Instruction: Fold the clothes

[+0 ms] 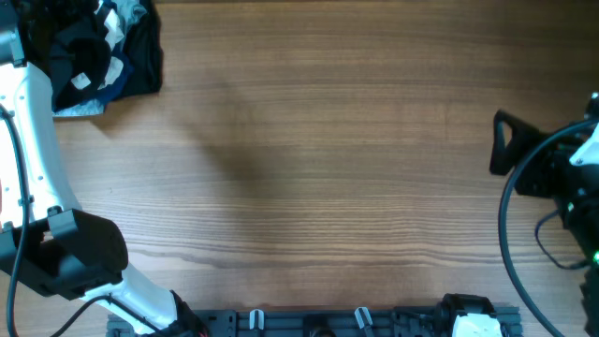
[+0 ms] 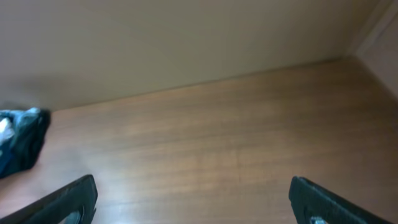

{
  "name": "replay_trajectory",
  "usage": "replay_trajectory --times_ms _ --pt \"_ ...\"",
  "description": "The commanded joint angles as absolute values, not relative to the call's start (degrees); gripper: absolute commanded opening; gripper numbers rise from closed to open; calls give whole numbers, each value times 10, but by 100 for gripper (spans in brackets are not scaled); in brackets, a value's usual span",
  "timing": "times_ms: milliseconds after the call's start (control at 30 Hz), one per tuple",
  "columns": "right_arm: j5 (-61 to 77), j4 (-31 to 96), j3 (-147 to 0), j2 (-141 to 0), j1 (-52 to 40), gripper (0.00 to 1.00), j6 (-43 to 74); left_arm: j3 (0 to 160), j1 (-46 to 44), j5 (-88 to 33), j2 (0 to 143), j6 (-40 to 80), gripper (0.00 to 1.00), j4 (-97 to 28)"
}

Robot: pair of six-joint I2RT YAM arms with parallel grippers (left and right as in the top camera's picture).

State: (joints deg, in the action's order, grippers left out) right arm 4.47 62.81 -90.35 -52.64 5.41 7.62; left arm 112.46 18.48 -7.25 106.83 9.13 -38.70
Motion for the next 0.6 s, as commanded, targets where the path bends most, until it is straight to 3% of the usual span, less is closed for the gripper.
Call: replay_trajectory --times_ms 0,300,567 --pt "12 542 -812 -485 55 100 74 1122 187 -79 1070 94 100 -387" --pt "55 218 -403 -269 55 100 77 1122 187 -79 1070 94 100 -387" --pt "70 52 -153 -104 55 100 157 1122 187 -79 1070 94 100 -387"
